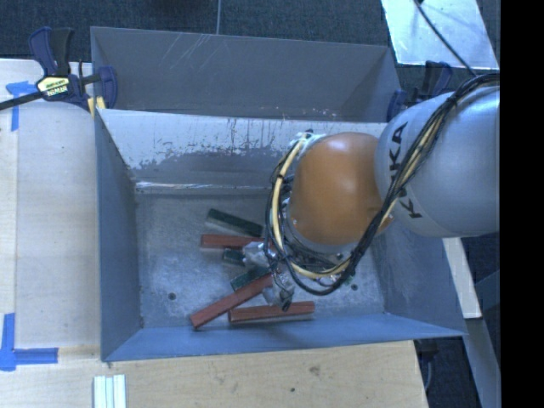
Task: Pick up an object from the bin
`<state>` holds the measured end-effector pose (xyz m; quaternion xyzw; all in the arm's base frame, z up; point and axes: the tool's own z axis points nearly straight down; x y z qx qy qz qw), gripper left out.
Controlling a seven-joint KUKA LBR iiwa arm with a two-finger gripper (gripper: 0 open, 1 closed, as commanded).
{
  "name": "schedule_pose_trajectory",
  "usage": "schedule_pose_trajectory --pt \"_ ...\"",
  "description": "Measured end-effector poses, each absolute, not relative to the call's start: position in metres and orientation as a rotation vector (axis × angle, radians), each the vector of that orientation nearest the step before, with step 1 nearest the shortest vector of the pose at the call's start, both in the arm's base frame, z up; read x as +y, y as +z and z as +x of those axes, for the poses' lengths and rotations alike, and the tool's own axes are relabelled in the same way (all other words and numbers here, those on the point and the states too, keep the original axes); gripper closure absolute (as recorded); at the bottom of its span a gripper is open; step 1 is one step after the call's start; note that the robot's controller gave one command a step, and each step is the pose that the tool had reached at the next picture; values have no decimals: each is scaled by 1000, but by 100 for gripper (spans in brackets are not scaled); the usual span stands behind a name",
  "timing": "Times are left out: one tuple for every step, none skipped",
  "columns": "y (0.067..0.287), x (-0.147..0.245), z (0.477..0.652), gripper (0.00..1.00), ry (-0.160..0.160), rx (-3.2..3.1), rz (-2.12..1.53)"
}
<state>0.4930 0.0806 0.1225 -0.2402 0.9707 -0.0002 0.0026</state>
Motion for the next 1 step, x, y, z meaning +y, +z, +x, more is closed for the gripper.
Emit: schedule_pose_trajectory --pt "334 90 484 100 -2 3015 -841"
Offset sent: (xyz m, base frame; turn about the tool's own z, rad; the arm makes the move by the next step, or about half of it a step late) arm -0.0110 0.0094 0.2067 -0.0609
